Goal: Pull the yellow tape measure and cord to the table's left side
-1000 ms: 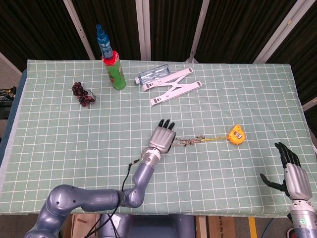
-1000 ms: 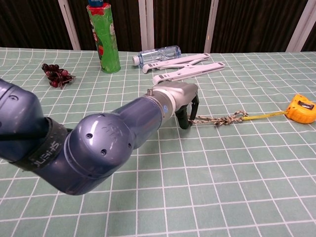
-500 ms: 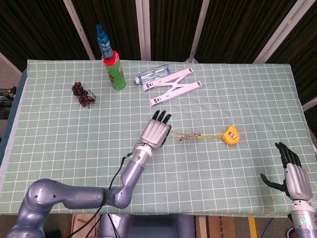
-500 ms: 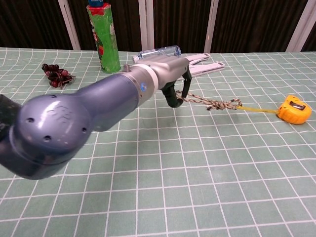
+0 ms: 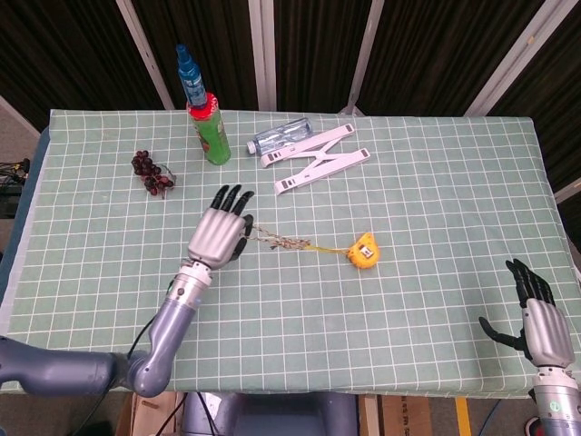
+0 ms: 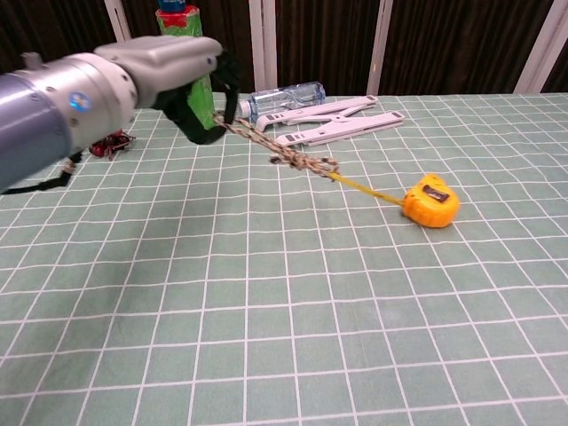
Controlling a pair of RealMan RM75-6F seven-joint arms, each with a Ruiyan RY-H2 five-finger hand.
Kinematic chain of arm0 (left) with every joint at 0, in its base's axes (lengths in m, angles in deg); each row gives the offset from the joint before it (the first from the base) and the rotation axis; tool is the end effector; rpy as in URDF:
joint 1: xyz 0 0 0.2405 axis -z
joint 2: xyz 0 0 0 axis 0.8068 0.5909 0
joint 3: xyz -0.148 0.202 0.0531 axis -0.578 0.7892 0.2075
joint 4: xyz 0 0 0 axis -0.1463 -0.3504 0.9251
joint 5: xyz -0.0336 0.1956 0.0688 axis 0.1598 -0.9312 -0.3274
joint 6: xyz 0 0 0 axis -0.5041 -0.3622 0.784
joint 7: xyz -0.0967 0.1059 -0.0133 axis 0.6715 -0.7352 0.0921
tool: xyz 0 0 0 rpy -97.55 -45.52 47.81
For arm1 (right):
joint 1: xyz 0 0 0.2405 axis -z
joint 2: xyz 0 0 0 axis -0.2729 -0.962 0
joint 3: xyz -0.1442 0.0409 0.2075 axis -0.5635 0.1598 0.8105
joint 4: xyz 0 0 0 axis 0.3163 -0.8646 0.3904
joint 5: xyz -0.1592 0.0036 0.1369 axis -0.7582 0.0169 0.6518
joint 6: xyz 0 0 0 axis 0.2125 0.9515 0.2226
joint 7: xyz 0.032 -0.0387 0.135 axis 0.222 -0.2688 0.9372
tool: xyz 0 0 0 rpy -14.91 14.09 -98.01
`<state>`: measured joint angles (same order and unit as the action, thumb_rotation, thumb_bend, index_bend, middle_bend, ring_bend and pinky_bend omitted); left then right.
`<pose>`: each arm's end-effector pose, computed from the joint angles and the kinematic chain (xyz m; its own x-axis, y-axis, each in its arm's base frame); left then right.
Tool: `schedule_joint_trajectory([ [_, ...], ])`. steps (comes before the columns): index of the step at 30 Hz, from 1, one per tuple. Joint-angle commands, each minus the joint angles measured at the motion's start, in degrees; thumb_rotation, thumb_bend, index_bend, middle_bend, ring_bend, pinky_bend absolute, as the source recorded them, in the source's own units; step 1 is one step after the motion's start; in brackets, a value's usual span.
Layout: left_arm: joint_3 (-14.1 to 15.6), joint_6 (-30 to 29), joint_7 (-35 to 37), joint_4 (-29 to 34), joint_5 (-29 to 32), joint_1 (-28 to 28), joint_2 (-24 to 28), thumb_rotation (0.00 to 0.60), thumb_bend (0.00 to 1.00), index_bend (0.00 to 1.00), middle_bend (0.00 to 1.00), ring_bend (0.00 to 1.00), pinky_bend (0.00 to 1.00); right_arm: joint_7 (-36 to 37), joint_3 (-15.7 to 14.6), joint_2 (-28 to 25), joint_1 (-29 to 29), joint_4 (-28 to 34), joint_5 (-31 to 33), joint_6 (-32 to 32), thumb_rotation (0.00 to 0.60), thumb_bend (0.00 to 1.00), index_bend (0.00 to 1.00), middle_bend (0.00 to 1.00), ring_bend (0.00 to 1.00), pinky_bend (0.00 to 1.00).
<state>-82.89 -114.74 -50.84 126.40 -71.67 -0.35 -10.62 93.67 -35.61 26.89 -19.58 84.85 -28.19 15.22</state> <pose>-0.0571 0.3401 0.0142 0.5111 0.0240 0.8592 0.8075 -0.3561 -0.4703 -0.3057 -0.1827 0.1534 0.0949 -0.0393 0.9947 -0.9819 0.1609 0.1001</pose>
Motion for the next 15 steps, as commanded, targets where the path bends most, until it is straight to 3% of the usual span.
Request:
schedule_joint_trajectory([
  [1, 3.5, -4.7, 2.8, 4.8, -5.2, -5.2, 6.8, 0.6, 0.52, 0.56, 0.09, 0.0, 0.0, -0.2, 0.0, 0.1, 0.1, 0.0, -0.2, 0.4, 0.6, 0.27, 0.0, 0.0, 0.0, 0.0],
  [7, 6.9, -8.4, 7.8, 6.1, -9.0, -11.8, 16.0, 0.6, 0.52, 0.56, 0.09, 0.0, 0.0, -0.8, -0.1, 0.2, 0.2, 0.1, -0.3, 0.6, 0.6, 0.27, 0.0, 0.0, 0.0, 0.0],
  [15, 8.3, -9.7, 15.1, 0.1, -6.7, -19.2, 23.8, 0.6, 0.52, 0.56, 0.09, 0.0, 0.0, -1.2, -0.1, 0.4, 0.2, 0.1, -0.1, 0.5, 0.6, 0.27, 0.0, 0.0, 0.0, 0.0],
])
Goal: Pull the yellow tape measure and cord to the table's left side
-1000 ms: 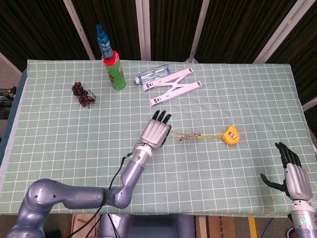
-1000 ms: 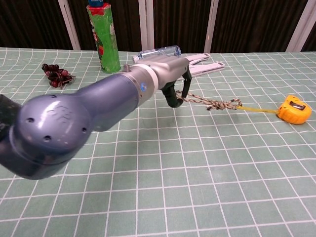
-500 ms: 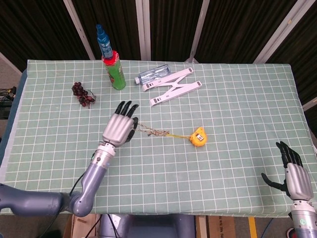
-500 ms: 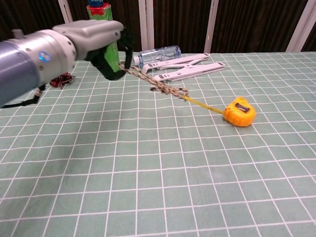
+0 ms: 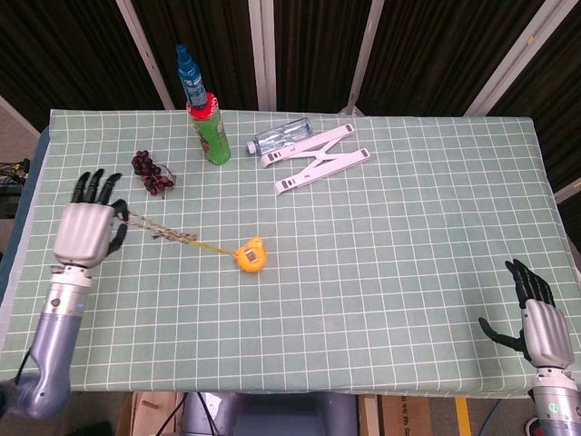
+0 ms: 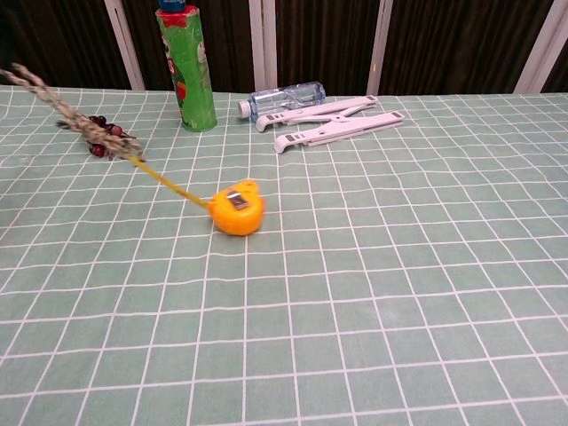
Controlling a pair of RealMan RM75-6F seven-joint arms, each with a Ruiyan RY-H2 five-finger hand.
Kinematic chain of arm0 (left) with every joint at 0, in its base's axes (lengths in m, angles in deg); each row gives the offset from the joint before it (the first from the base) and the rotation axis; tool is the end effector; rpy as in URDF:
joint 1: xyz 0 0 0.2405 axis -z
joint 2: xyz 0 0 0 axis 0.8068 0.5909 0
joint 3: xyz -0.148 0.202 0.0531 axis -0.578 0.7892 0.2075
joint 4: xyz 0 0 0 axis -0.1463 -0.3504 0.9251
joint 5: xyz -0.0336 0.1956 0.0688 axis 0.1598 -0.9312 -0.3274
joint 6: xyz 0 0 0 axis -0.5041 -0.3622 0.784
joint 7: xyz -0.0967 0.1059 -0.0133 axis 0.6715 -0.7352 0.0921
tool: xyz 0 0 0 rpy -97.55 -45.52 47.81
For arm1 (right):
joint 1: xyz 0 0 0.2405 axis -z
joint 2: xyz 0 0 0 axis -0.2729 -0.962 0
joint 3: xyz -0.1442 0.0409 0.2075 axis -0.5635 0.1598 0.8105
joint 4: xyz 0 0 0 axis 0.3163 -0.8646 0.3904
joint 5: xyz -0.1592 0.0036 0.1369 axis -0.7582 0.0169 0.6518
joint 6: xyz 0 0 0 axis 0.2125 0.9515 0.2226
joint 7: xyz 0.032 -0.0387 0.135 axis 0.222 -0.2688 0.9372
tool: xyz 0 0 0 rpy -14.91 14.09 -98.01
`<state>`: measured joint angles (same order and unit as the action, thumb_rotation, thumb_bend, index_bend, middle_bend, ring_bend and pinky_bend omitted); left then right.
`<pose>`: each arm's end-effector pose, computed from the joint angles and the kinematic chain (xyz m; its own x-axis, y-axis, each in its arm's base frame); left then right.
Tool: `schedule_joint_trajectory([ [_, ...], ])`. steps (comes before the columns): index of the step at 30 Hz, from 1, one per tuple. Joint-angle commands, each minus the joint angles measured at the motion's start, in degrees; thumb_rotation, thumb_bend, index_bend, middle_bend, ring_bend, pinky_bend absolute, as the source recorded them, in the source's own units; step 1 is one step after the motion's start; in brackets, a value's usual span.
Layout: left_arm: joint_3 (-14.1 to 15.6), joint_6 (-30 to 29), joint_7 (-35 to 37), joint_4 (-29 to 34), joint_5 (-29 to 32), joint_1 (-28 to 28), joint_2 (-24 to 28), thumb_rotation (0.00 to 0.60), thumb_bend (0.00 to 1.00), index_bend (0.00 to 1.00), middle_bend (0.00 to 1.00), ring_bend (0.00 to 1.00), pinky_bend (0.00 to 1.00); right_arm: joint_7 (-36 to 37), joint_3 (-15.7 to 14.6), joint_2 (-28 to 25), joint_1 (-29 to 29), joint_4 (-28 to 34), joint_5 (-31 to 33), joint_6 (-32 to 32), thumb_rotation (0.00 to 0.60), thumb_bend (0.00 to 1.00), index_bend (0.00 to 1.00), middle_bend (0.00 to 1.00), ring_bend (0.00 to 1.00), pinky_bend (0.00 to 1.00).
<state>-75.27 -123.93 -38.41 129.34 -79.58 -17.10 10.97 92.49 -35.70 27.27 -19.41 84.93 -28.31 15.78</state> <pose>-0.1963 0.3180 0.1398 0.5976 -0.0865 0.7971 0.7968 -0.0472 -0.6024 -0.3049 -0.1816 0.1523 0.1090 -0.0357 0.9934 -0.9806 0.1600 0.1134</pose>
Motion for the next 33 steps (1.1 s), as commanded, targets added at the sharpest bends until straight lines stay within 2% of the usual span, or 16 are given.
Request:
schedule_joint_trajectory([
  [1, 0.8, -0.6, 3.3, -3.8, 1.6, -3.3, 2.7, 0.6, 0.52, 0.56, 0.09, 0.0, 0.0, -0.1, 0.0, 0.0, 0.0, 0.0, 0.1, -0.1, 0.6, 0.27, 0.0, 0.0, 0.0, 0.0],
  [13, 0.5, 0.8, 8.7, -13.0, 3.5, -8.9, 3.7, 0.6, 0.51, 0.53, 0.08, 0.0, 0.0, -0.4, -0.2, 0.2, -0.1, 0.2, -0.2, -0.2, 0.6, 0.27, 0.0, 0.0, 0.0, 0.0],
  [16, 0.7, 2.0, 9.1, -13.5, 3.4, -9.5, 3.6, 0.6, 0.42, 0.46, 0.05, 0.0, 0.0, -0.6, -0.2, 0.3, -0.1, 0.3, -0.2, -0.2, 0.6, 0.27, 0.0, 0.0, 0.0, 0.0],
  [18, 0.7, 2.6, 9.5, -13.3, 3.2, -9.9, 3.6, 0.6, 0.29, 0.39, 0.03, 0.0, 0.0, -0.7, -0.3, 0.3, -0.1, 0.3, -0.2, -0.3, 0.6, 0.27, 0.0, 0.0, 0.0, 0.0],
  [21, 0.4, 3.3, 10.2, -12.3, 3.2, -10.6, 3.7, 0.6, 0.16, 0.3, 0.01, 0.0, 0.0, -0.8, -0.3, 0.2, -0.1, 0.4, -0.3, -0.3, 0.6, 0.27, 0.0, 0.0, 0.0, 0.0],
  [25, -0.3, 2.3, 12.5, -9.0, 2.7, -12.1, 4.0, 0.6, 0.09, 0.16, 0.0, 0.0, 0.0, -0.9, -0.4, 0.1, -0.1, 0.3, -0.4, -0.3, 0.6, 0.27, 0.0, 0.0, 0.0, 0.0],
  [27, -0.4, 0.6, 15.4, -5.1, 1.0, -13.8, 4.3, 0.6, 0.06, 0.09, 0.0, 0.0, 0.0, -1.0, -0.5, 0.1, -0.2, 0.2, -0.7, -0.3, 0.6, 0.27, 0.0, 0.0, 0.0, 0.0],
  [30, 1.2, -2.9, 18.4, 0.2, -4.3, -16.6, 4.5, 0.6, 0.03, 0.02, 0.0, 0.0, 0.0, -1.5, -0.8, 0.1, -0.3, -0.2, -1.5, -0.3, 0.6, 0.27, 0.0, 0.0, 0.0, 0.0],
  [33, 4.1, -6.2, 19.2, 3.3, -10.4, -19.3, 3.8, 0.6, 0.03, 0.0, 0.0, 0.0, 0.0, -1.9, -1.1, 0.0, -0.3, -0.5, -2.2, -0.3, 0.6, 0.27, 0.0, 0.0, 0.0, 0.0],
])
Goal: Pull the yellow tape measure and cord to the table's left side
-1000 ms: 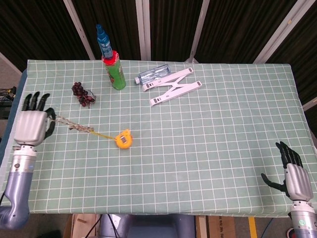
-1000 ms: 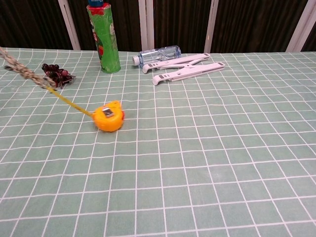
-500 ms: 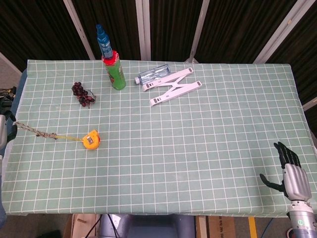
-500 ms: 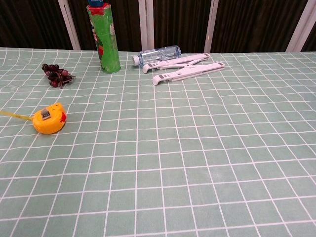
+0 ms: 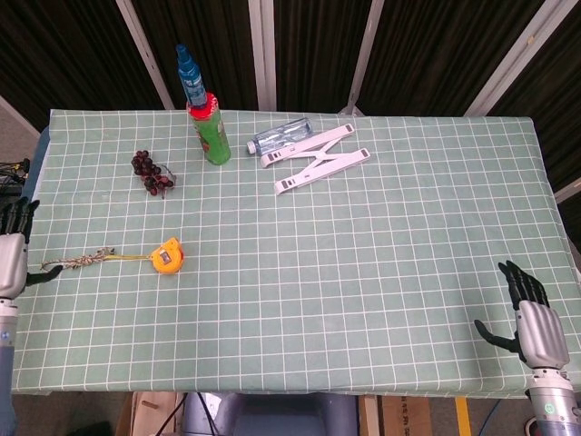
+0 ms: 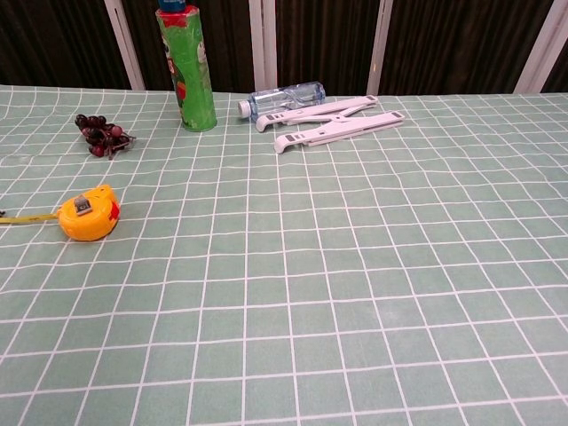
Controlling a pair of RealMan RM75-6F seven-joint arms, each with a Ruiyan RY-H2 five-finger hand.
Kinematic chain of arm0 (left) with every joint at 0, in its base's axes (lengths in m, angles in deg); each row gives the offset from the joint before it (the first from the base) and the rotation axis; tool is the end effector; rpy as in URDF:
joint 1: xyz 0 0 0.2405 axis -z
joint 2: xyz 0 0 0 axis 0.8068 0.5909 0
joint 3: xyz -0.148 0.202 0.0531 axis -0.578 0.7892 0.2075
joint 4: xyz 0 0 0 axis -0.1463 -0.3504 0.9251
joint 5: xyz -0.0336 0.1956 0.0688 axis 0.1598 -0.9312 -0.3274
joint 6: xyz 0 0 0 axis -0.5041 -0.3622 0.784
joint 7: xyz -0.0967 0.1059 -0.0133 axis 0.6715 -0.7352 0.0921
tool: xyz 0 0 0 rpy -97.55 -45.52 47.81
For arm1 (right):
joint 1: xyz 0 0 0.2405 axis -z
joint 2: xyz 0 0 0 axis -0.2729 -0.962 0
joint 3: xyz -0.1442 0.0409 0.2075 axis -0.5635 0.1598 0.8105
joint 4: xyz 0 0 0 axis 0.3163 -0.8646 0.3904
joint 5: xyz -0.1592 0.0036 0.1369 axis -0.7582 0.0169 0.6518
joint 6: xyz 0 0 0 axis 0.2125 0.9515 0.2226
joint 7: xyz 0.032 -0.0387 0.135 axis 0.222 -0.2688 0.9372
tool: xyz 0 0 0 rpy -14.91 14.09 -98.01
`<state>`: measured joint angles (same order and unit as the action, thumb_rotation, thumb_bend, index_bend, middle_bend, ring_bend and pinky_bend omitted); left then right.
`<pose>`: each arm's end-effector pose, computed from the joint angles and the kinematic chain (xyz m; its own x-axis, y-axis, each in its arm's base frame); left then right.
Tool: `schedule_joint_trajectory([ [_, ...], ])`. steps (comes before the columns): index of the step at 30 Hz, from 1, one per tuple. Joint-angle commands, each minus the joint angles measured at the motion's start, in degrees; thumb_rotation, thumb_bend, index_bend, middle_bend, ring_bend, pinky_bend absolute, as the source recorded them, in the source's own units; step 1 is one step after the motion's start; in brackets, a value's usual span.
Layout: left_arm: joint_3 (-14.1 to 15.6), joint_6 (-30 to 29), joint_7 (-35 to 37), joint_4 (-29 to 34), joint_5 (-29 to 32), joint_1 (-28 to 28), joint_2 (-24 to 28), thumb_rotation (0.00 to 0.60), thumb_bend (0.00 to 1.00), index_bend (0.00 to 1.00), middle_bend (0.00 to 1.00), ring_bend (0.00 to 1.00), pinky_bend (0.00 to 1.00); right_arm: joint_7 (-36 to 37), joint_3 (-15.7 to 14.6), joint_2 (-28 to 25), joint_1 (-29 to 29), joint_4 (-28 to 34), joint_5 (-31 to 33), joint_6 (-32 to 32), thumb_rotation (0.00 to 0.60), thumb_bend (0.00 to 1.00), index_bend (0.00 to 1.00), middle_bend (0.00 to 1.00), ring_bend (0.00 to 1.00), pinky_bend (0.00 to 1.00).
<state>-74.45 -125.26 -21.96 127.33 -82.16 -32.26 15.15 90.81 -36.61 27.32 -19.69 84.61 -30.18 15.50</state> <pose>-0.2802 0.2586 0.1703 0.4584 -0.0313 0.8882 0.8797 0.1584 -0.4485 -0.3023 -0.1803 0.1484 0.1477 -0.0629 0.9870 -0.9796 0.1282 0.1547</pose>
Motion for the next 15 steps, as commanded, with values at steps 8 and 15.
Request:
schedule_joint_trajectory([
  [8, 10.1, -10.2, -0.4, 3.2, -21.4, -9.8, -6.8, 0.6, 0.02, 0.0, 0.0, 0.0, 0.0, -1.9, -0.8, 0.1, -0.2, -0.9, -2.1, 0.5, 0.6, 0.27, 0.0, 0.0, 0.0, 0.0],
  [15, 10.9, -8.9, -1.2, -0.7, -24.8, -10.8, -9.5, 0.6, 0.02, 0.0, 0.0, 0.0, 0.0, -2.3, -0.9, 0.7, -0.2, -2.2, -3.6, 1.6, 0.6, 0.27, 0.0, 0.0, 0.0, 0.0],
])
